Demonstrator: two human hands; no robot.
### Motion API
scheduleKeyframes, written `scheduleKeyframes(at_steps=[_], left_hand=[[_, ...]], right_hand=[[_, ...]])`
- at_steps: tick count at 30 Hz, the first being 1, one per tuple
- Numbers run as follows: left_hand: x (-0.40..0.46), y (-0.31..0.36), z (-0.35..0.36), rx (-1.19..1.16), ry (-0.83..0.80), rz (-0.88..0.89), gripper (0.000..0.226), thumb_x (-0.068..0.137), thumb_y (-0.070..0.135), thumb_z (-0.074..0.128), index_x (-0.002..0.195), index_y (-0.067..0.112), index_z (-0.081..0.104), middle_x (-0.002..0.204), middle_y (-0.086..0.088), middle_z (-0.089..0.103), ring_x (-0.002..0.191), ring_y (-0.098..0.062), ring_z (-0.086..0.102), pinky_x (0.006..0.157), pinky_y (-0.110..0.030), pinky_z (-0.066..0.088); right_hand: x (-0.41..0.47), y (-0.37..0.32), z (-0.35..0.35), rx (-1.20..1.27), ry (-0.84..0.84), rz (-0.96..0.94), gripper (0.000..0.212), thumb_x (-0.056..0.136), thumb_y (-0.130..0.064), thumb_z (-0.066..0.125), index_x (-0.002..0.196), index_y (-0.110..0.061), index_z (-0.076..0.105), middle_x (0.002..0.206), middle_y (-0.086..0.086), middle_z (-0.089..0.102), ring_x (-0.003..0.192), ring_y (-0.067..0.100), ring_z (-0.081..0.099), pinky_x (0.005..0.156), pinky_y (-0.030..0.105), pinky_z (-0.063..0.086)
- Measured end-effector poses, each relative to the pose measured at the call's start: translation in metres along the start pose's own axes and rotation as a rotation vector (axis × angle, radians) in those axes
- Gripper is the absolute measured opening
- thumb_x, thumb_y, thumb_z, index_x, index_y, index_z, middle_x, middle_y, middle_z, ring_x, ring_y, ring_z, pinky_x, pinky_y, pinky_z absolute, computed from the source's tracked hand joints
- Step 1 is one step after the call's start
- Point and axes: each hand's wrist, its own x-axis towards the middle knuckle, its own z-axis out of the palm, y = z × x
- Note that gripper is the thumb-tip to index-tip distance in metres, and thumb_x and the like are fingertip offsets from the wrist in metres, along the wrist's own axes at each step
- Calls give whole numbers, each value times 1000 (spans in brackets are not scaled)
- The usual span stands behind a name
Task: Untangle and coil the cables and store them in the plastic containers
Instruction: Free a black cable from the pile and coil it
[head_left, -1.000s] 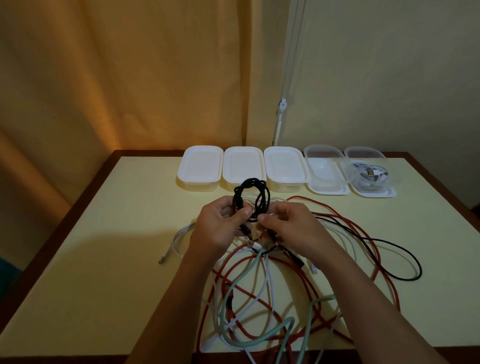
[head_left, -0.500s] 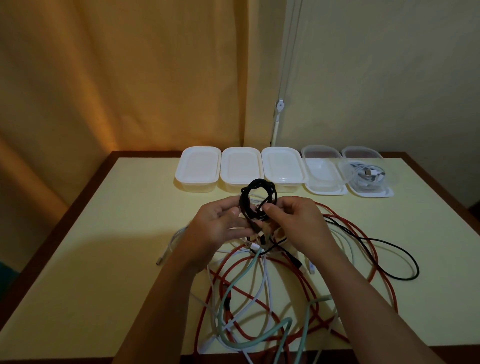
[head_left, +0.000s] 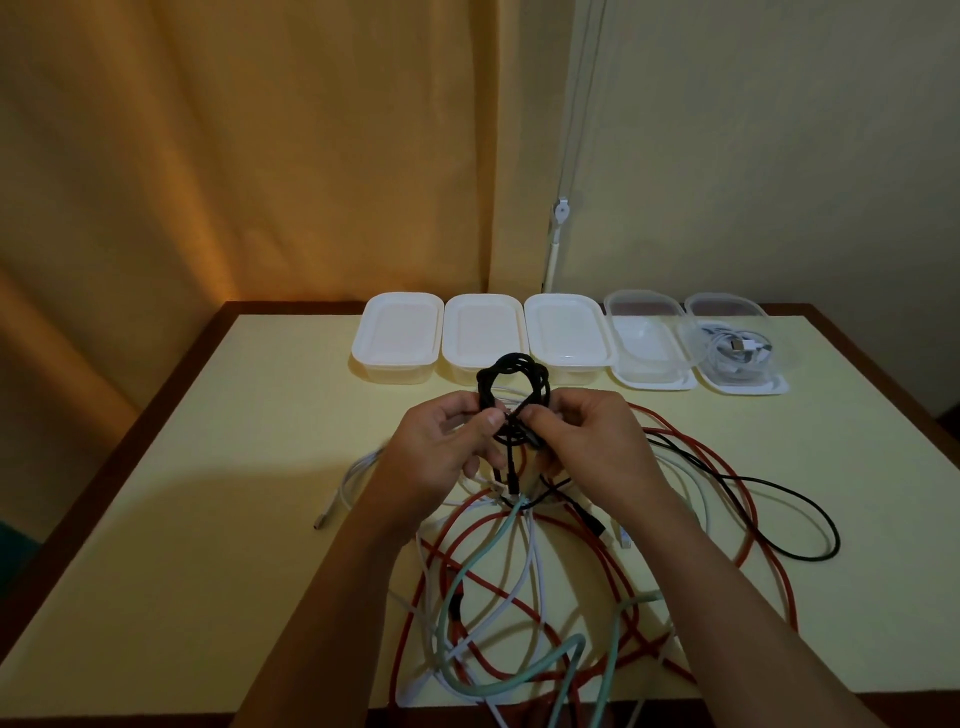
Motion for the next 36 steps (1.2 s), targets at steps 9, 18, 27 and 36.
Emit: scheduleKeyframes(at_steps=[9, 18, 27, 36], left_hand=[[-1, 0, 5, -124, -87, -17, 27, 97, 26, 50, 103, 6, 66, 78, -3, 69, 67, -14, 61, 57, -24, 43], [-1, -2, 15, -108, -8, -82, 23, 103, 14, 44, 103, 3, 65, 74, -12, 72, 62, -17, 62, 55, -25, 45], [3, -3, 24, -193, 98, -151, 25, 104, 14, 43, 97, 0, 62, 75, -11, 69, 60, -21, 63, 53, -27, 46], [1, 1, 20, -346, 86, -172, 30, 105, 15, 38, 104, -4, 62, 73, -14, 66, 66, -23, 62, 56, -29, 49]], right_hand=[[0, -1, 0, 325, -125, 63, 20, 98, -24, 62, 96, -8, 73, 90, 6, 76, 83, 18, 71, 73, 31, 57], [3, 5, 1, 326, -106, 99, 18, 95, -13, 60, 87, -13, 76, 87, 11, 77, 83, 37, 73, 86, 50, 60], [5, 5, -1, 524, -278, 180, 16, 97, -8, 49, 95, -11, 65, 94, 15, 70, 76, 24, 65, 71, 33, 56], [4, 10, -5, 481, -409, 54, 28, 86, -7, 64, 114, -10, 62, 88, 3, 68, 78, 16, 65, 85, 36, 54]])
